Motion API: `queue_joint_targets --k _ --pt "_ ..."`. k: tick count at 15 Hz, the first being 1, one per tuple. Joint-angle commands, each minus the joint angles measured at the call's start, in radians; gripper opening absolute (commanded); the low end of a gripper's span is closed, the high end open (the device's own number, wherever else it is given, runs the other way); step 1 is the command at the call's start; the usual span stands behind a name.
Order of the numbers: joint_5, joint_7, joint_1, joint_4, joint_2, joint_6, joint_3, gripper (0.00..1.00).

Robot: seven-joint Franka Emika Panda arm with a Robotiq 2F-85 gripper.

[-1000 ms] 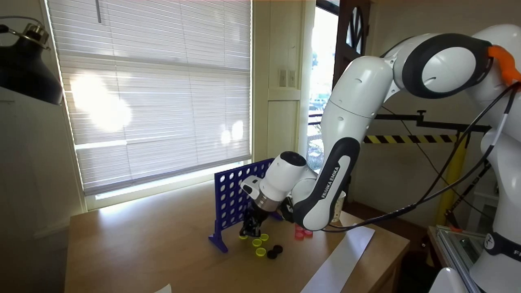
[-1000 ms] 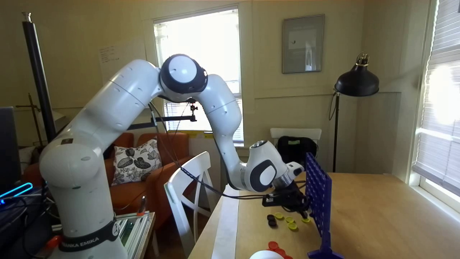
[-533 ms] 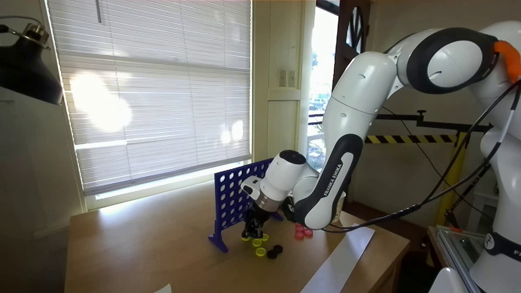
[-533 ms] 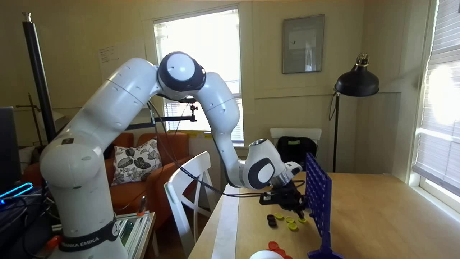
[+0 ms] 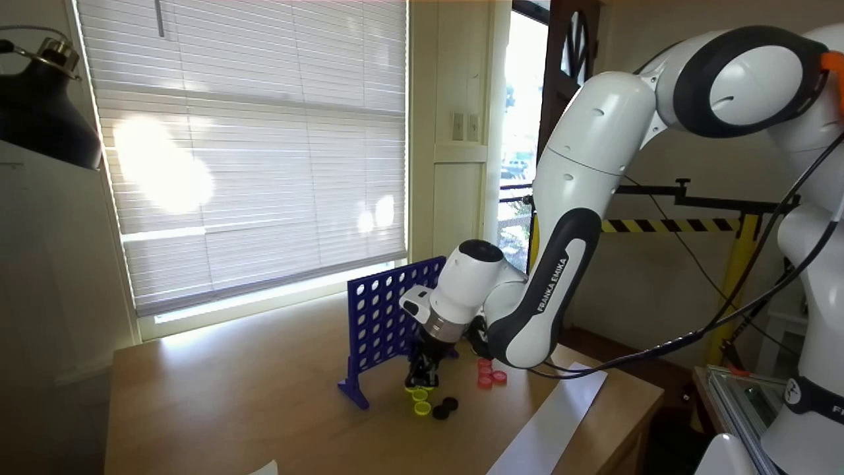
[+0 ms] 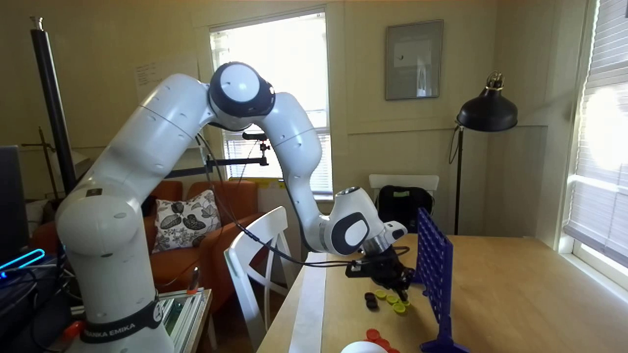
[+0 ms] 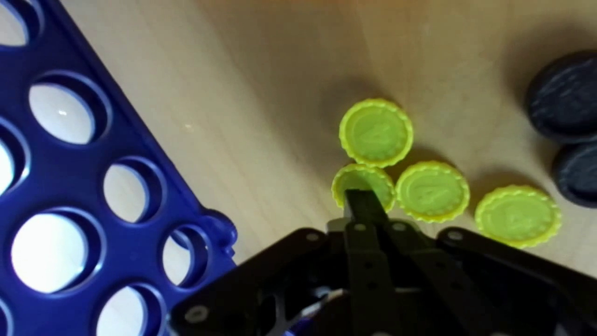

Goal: Group up the circles in color sequence

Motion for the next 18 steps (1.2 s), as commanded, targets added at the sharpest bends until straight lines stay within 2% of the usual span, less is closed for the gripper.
queue_joint_targets --k 1,3,5,7,14,18 --pt "-0.010 0.052 0.042 -0.052 -0.048 -0.026 -0.034 0.00" --pt "-0.008 0.072 0.066 -0.067 -0.064 0.009 -0.056 0.00" --pt "0.000 0.092 0.134 -0.078 -0.070 0.053 -0.124 0.00" --pt "0.008 0.083 0.150 -0.094 -0.094 0.051 -0.128 0.00" --pt "-0.025 0.106 0.093 -0.117 -0.161 -0.145 -0.025 0.00" --pt "-0.042 0.125 0.024 -0.116 -0.185 -0.205 0.057 0.00"
